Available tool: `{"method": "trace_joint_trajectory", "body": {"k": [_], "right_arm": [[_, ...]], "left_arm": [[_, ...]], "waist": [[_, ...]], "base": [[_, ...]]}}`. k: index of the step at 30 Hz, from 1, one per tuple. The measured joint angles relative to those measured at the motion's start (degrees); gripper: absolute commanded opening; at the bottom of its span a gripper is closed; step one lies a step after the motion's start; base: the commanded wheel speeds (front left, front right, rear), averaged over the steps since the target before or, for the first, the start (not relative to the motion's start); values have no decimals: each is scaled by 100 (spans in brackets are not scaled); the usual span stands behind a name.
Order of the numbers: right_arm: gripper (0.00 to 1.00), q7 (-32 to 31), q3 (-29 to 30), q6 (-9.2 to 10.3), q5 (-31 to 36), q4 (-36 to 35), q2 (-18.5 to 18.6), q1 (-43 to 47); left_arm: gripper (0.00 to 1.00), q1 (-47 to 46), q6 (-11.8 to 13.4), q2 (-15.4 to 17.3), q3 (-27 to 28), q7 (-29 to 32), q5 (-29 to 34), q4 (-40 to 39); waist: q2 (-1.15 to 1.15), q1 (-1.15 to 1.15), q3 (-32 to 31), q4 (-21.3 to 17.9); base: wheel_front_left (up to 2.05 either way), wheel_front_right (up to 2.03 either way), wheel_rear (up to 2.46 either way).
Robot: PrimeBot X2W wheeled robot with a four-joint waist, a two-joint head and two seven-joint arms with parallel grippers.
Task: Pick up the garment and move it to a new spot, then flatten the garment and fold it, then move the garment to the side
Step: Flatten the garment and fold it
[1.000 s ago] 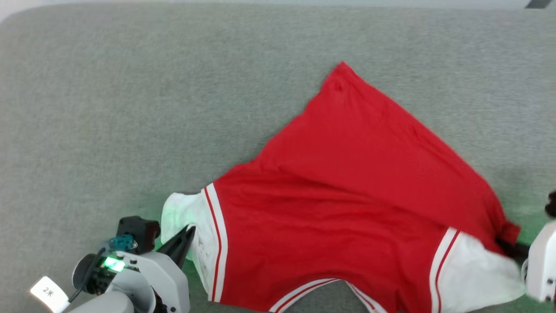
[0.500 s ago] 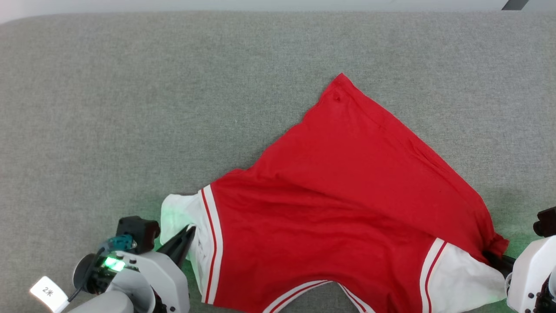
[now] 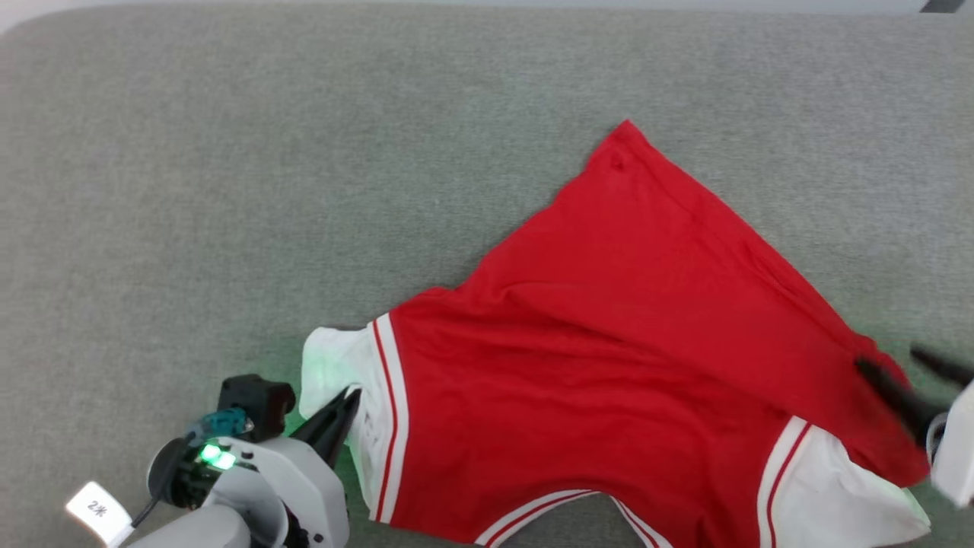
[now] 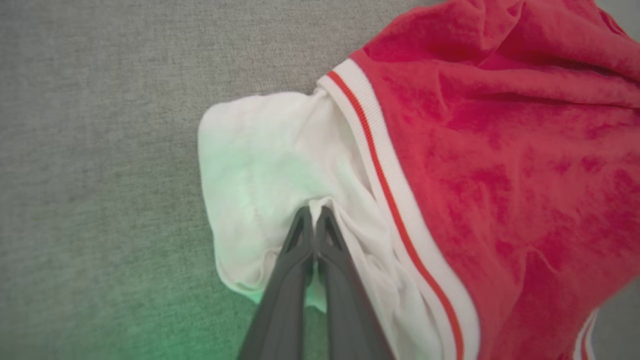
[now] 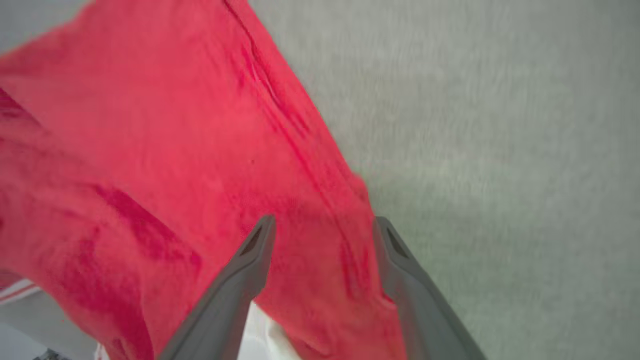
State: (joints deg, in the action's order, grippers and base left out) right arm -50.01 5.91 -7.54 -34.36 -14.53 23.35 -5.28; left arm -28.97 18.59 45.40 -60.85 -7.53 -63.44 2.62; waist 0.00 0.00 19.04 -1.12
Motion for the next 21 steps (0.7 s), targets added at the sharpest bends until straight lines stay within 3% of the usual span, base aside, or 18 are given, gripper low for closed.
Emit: {"method": "trace_joint_trajectory", "body": {"k": [4, 7, 14, 21], "right_arm": [[100, 289, -140, 1, 235, -241, 29, -783], [100, 736, -581, 1, 389, -8, 182, -1521], [100, 1689, -1951, 1, 457, 1764, 511, -3284], [100, 1560, -3318, 0, 1, 3734, 589, -4686]], "left_arm": [[0, -55, -45, -119, -35, 1, 47, 29], [0, -138, -97, -229, -67, 2, 79, 90], [0, -365, -291, -605, -194, 21, 205, 300], [0, -591, -524, -1010, -301, 10, 298, 584]], "waist": [[0, 0, 38, 149], [0, 0, 73, 285], [0, 0, 177, 678], [0, 0, 324, 1144]], "base": [[0, 0, 0], [0, 0, 0], [0, 0, 0], [0, 0, 0]]}}
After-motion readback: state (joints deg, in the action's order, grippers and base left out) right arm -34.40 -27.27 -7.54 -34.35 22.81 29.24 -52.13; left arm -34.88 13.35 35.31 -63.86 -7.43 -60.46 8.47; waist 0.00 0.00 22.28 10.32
